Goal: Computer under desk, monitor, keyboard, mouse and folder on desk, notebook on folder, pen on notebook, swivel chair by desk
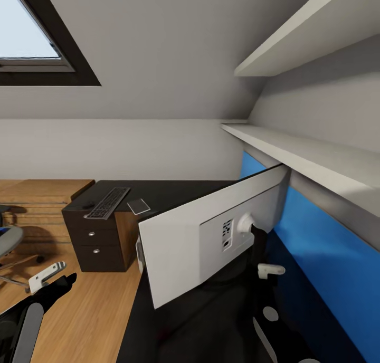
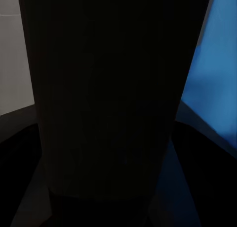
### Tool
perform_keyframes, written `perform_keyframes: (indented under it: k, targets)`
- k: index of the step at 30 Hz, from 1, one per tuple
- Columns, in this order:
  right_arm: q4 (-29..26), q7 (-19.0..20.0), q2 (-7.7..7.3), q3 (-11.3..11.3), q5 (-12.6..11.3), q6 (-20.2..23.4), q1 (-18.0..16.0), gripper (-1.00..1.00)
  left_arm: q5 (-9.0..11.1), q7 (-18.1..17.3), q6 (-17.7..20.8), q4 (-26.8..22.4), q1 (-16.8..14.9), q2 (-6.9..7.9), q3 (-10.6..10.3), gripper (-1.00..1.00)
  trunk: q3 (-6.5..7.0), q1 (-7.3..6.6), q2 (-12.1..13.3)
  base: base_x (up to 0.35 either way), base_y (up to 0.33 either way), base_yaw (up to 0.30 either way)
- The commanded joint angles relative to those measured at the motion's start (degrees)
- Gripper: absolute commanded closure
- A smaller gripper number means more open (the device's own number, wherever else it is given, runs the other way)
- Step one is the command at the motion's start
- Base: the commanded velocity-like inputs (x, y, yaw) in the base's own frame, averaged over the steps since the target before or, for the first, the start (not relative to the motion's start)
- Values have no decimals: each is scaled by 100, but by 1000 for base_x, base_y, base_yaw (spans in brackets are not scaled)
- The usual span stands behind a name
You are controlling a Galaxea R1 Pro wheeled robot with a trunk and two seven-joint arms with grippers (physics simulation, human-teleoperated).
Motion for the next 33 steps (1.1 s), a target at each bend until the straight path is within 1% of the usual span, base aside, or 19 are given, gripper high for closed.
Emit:
perform_keyframes:
  k: [1,12,13,25,33]
  targets:
    - [43,-77,-6,15,-40,-50,-5,100,62,45,23,-7,-4,1,0,-100,-7,1,-3,24,0,0]
    - [43,-77,-6,13,-40,-46,-6,100,61,45,23,-7,-4,-3,-1,-100,-7,1,-3,6,0,0]
    - [43,-77,-5,11,-40,-44,-6,-100,61,45,23,-7,-4,-3,-1,-100,-7,1,-3,0,0,0]
    - [43,-77,-6,15,-40,-42,-5,-100,62,45,23,-7,-4,-3,0,-100,-7,1,-3,-18,0,0]
    - [43,-77,-6,15,-40,-41,-5,-100,62,45,23,-7,-4,-3,-3,-100,-7,1,-3,-270,0,0]
